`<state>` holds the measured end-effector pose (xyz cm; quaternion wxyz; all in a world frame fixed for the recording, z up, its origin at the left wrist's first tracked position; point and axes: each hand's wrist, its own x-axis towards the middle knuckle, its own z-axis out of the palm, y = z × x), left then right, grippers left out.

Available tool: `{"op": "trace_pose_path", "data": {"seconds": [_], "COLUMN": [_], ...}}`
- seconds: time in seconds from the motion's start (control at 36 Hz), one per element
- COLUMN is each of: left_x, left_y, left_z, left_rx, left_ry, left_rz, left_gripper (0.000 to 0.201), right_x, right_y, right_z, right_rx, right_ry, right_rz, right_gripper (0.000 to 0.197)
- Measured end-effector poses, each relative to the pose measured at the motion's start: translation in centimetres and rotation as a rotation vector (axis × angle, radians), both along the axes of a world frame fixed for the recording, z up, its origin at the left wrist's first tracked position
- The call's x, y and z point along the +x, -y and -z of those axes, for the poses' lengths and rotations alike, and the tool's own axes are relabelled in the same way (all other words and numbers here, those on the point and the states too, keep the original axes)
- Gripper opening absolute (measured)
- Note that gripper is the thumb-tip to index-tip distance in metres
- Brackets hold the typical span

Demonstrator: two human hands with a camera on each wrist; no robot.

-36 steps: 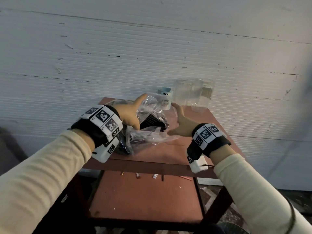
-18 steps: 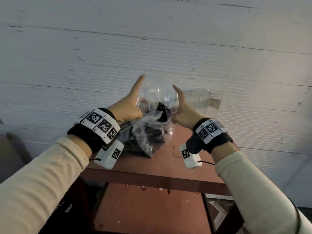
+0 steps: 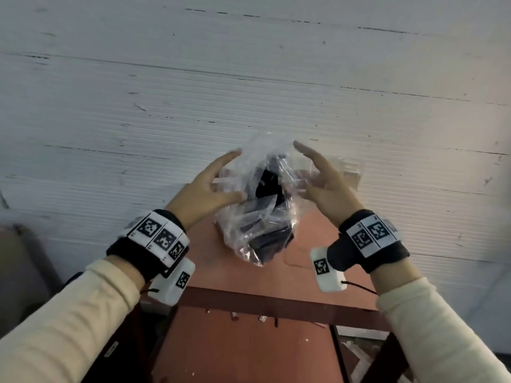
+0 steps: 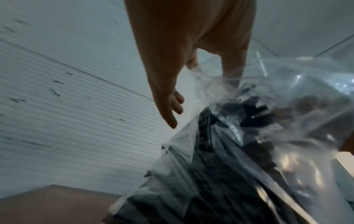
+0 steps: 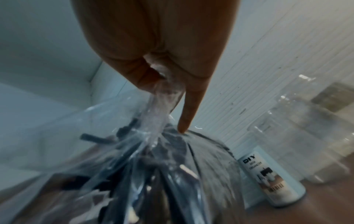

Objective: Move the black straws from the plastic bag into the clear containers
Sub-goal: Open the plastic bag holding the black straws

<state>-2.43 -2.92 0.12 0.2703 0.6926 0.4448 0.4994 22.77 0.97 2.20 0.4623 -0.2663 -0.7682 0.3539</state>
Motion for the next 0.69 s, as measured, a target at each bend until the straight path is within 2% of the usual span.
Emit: {"op": "trace_pose_path", "data": {"seconds": [0.06, 0.17, 0.31, 0.36, 0.42, 0.47, 0.5, 0.56, 0.69], "left_x": [0.1, 0.3, 0.9, 0.7, 0.6, 0.6, 0.6, 0.6, 0.4], "left_y": [0.4, 0.7, 0.6, 0.6, 0.6, 0.8, 1.0, 1.2, 1.1], "left_z": [-0.4, -1.1, -1.6, -1.8, -2.0, -2.4, -2.7, -3.1, -3.1], "left_rx": [0.023, 0.189, 0.224, 0.18, 0.11, 0.057, 0.038, 0.008, -0.071], "left_ry": [-0.001, -0.138, -0.229, -0.187, -0.095, -0.019, -0.001, 0.024, 0.048], "left_rz": [-0.071, -0.201, -0.204, -0.175, -0.118, -0.078, -0.068, -0.041, 0.022], "left_gripper": [0.072, 0.042, 0.015, 0.011, 0.01, 0.009, 0.007, 0.001, 0.03], "right_x": [0.1, -0.6, -1.8, -1.8, -1.5, -1.1, -1.0, -0.9, -0.3], "right_y": [-0.6, -1.2, -0.4, -0.2, 0.3, 0.7, 0.9, 1.1, 0.5], "right_z": [0.7, 1.3, 0.4, 0.2, 0.0, -0.2, -0.1, 0.3, 1.8], "right_rx": [-0.066, -0.13, -0.176, -0.222, -0.186, -0.065, -0.002, 0.131, 0.386], "right_ry": [-0.021, -0.019, -0.034, -0.01, 0.094, 0.246, 0.306, 0.403, 0.454], "right_rz": [0.068, 0.176, 0.188, 0.158, 0.125, 0.146, 0.161, 0.221, 0.336], "right_gripper": [0.076, 0.065, 0.052, 0.036, 0.013, 0.04, 0.043, 0.038, 0.036]}}
